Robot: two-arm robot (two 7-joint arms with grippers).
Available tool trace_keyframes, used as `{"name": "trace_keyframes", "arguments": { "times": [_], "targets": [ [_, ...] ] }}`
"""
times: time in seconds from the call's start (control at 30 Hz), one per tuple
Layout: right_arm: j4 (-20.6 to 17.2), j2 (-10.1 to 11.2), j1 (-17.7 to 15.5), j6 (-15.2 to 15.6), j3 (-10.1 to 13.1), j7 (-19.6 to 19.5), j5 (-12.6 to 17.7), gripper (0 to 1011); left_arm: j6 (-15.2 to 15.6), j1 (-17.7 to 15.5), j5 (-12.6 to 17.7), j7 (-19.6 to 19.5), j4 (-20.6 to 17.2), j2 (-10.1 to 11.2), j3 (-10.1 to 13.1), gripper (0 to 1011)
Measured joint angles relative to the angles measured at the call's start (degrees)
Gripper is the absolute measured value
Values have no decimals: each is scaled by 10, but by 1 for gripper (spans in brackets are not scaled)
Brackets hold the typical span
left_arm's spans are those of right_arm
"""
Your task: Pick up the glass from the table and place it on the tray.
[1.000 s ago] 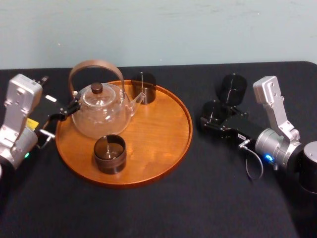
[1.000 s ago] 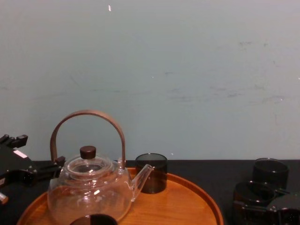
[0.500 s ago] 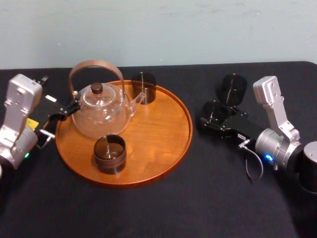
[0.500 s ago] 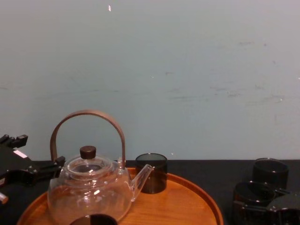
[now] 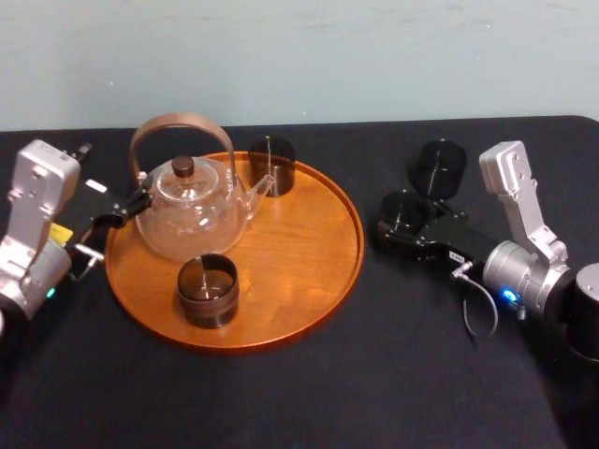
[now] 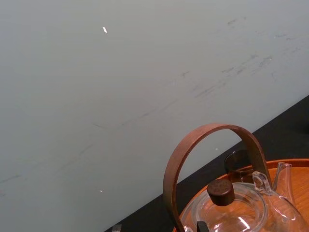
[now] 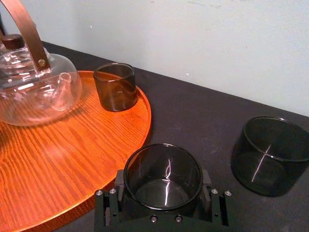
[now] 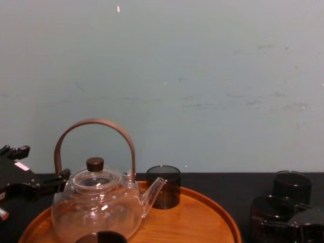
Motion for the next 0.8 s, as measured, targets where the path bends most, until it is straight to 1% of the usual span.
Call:
{"name": "trace_keyframes", "arguments": {
  "times": [0.2,0.53,0.8],
  "targets": [
    [-15,6,0,8,1,8,11,904,0,0,0,0,0,0,0,1009],
    [-41,16,-4,16,0,10,22,903,0,0,0,0,0,0,0,1009],
    [-77,27,-9,42,0,2,36,903,0,0,0,0,0,0,0,1009]
  ]
}}
